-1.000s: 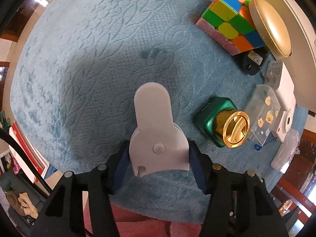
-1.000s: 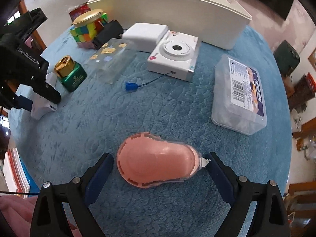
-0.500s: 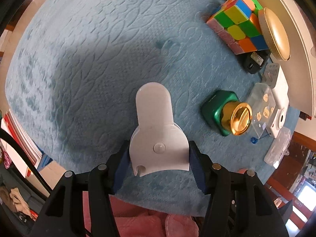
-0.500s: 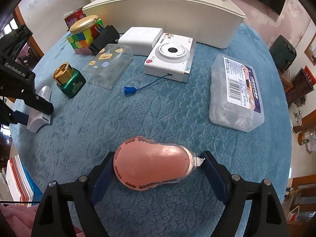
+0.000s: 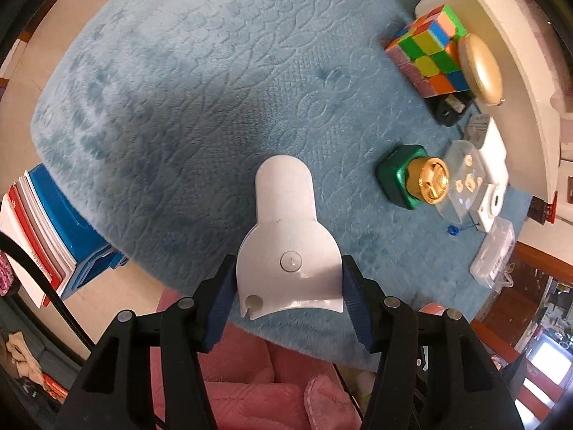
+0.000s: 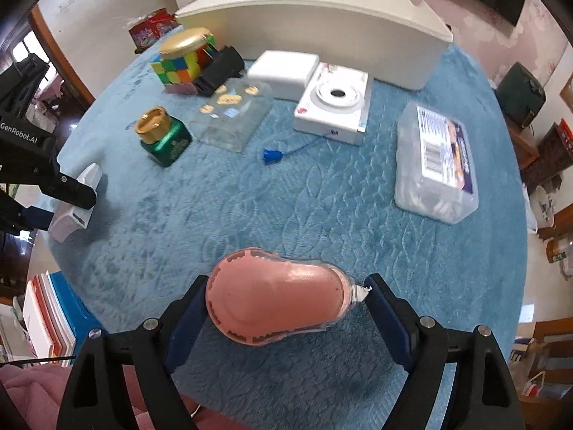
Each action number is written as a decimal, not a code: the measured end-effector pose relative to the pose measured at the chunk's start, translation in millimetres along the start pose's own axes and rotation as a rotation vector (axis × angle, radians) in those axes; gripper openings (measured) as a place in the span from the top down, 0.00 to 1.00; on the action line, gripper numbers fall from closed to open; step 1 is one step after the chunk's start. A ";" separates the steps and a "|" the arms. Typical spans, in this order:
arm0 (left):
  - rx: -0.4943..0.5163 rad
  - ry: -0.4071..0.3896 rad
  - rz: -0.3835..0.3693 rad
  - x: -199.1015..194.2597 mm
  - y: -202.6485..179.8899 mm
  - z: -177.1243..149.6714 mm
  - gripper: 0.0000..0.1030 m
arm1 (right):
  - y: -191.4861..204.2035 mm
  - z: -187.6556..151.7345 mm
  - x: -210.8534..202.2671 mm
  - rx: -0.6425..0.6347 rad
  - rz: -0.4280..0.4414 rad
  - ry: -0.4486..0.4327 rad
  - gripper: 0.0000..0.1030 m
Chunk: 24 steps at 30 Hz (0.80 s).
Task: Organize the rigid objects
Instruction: 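Carry the white piece and orange dispenser into the white bin and release both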
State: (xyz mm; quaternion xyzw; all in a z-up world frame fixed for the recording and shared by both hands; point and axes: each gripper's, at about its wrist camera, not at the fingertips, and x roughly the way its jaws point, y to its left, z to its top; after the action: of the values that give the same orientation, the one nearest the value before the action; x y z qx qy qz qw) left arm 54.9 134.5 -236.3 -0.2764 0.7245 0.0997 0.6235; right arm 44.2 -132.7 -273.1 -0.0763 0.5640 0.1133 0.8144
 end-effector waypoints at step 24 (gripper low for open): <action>0.086 -0.235 -0.188 -129.4 -42.8 -21.9 0.42 | 14.7 46.5 -82.7 -0.030 0.053 -0.216 0.17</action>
State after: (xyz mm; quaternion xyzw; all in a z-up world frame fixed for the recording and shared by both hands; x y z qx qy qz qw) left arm 67.8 124.1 -99.2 -0.3025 0.6212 0.0416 0.7217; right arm 54.3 -114.9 -179.3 -0.0612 0.4731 0.1508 0.8658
